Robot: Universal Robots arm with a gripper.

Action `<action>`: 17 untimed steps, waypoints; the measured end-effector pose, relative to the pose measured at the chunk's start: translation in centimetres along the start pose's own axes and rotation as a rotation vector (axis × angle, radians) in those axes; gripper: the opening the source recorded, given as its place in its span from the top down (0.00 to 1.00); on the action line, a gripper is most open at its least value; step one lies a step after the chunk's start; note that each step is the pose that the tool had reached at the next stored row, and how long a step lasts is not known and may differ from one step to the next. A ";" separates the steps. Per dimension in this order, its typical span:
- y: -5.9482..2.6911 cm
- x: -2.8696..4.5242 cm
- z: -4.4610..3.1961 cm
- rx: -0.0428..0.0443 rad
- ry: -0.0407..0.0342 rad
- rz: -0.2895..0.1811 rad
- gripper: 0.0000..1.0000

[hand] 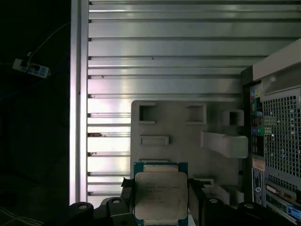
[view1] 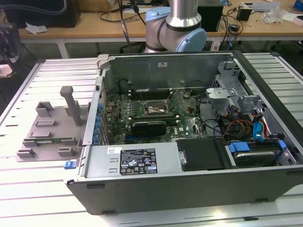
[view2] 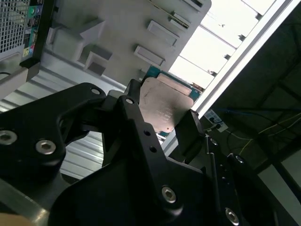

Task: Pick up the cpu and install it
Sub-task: 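Pick up the cpu and move it towards the insertion slot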

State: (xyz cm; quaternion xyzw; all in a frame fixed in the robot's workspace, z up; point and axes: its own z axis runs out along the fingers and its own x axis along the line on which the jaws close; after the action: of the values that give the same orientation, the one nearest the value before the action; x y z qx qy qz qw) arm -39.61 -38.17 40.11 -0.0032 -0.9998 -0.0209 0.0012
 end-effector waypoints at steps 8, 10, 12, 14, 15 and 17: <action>0.01 -0.20 -0.10 0.0005 0.0000 0.000 0.45; 0.01 -0.79 -0.10 0.0004 0.0000 0.000 0.45; 0.01 -1.15 -0.10 0.0004 0.0000 0.000 0.45; 0.02 -1.56 -0.09 0.0003 -0.0001 0.000 0.45; 0.02 -1.86 -0.09 0.0003 -0.0001 0.000 0.45; 0.02 -2.53 -0.10 0.0004 0.0000 0.000 0.45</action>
State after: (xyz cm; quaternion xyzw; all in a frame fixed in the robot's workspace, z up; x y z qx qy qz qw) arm -37.07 -38.18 40.20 -0.0033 -0.9998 -0.0207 0.0012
